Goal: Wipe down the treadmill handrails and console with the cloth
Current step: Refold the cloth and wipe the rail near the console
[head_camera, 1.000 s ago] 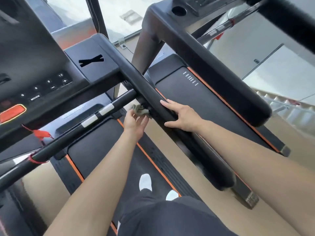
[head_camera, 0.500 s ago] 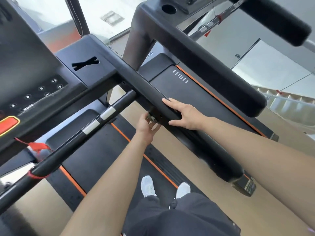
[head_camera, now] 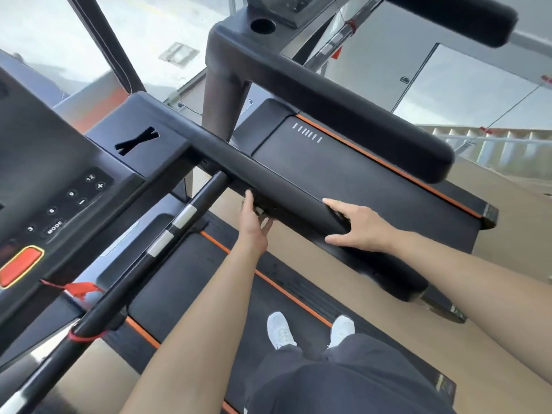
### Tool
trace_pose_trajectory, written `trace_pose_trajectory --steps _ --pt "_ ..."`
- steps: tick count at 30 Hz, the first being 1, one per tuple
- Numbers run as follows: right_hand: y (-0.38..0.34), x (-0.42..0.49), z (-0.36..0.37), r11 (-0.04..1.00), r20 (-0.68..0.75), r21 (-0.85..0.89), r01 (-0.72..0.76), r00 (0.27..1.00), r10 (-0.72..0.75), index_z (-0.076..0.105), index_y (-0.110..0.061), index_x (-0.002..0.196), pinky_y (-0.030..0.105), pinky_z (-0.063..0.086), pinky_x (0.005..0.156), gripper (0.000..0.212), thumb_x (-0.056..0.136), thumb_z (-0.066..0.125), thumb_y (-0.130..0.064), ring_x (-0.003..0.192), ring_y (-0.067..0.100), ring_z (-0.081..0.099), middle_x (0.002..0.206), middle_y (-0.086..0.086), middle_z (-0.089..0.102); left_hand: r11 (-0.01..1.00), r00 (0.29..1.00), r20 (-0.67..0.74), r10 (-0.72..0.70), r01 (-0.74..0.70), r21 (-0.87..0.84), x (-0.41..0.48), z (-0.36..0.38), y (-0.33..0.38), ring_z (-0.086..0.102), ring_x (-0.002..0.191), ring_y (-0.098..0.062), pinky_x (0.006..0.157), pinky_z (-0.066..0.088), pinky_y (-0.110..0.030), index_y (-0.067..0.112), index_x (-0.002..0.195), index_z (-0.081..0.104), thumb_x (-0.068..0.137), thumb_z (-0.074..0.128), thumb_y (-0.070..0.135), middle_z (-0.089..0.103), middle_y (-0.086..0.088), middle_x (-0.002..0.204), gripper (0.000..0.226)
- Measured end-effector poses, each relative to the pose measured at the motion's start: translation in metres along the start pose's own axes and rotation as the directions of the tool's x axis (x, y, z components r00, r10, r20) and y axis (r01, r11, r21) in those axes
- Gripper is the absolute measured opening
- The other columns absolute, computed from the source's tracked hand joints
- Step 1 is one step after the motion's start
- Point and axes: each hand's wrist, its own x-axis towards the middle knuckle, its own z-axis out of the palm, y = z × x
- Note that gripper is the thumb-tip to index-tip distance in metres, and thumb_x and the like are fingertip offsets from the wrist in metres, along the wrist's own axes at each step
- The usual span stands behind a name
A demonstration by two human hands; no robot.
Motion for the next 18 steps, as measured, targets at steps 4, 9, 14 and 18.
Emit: trace_pose_trajectory --steps 4,9,14,18 --pt "0.024 -0.019 0.001 0.992 0.047 0.106 -0.069 0.997 0.065 0.032 -0.049 0.151 0.028 0.035 0.113 0.080 0.082 0.073 -0.057 0.134 0.009 0.046 0.151 -0.019 0.045 0.997 0.997 0.029 -0.071 0.071 -0.003 -0.013 0.002 -0.027 0.066 0.102 -0.018 0.089 0.056 -0.035 0.022 0.105 0.069 0.094 0.062 0.058 0.069 0.002 0.102 0.037" --pt "0.030 -0.023 0.002 0.978 0.094 0.181 -0.106 0.992 0.090 0.031 -0.056 0.148 0.028 0.038 0.111 0.073 0.085 0.067 -0.061 0.129 0.010 0.050 0.145 -0.020 0.050 0.990 0.987 0.073 -0.140 0.137 0.043 -0.029 0.010 -0.061 0.069 0.099 -0.019 0.103 0.053 -0.041 0.022 0.106 0.072 0.091 0.064 0.062 0.066 0.000 0.096 0.043" --pt "0.036 -0.022 -0.005 0.985 0.155 0.154 -0.082 0.986 0.058 0.022 -0.055 0.152 0.032 0.029 0.118 0.077 0.087 0.062 -0.066 0.143 0.012 0.036 0.158 -0.018 0.035 0.983 0.979 0.091 -0.181 0.177 0.050 -0.044 0.019 -0.088 0.068 0.115 -0.021 0.099 0.055 -0.039 0.021 0.126 0.069 0.089 0.065 0.065 0.073 -0.001 0.112 0.058" --pt "0.051 -0.037 -0.008 0.987 0.139 0.140 -0.078 0.989 0.058 0.031 -0.048 0.152 0.034 0.033 0.116 0.074 0.087 0.064 -0.063 0.139 0.015 0.042 0.153 -0.012 0.045 0.981 0.978 0.087 -0.191 0.187 0.056 -0.055 0.026 -0.106 0.067 0.117 -0.022 0.104 0.053 -0.041 0.019 0.126 0.067 0.089 0.064 0.065 0.073 -0.001 0.113 0.060"
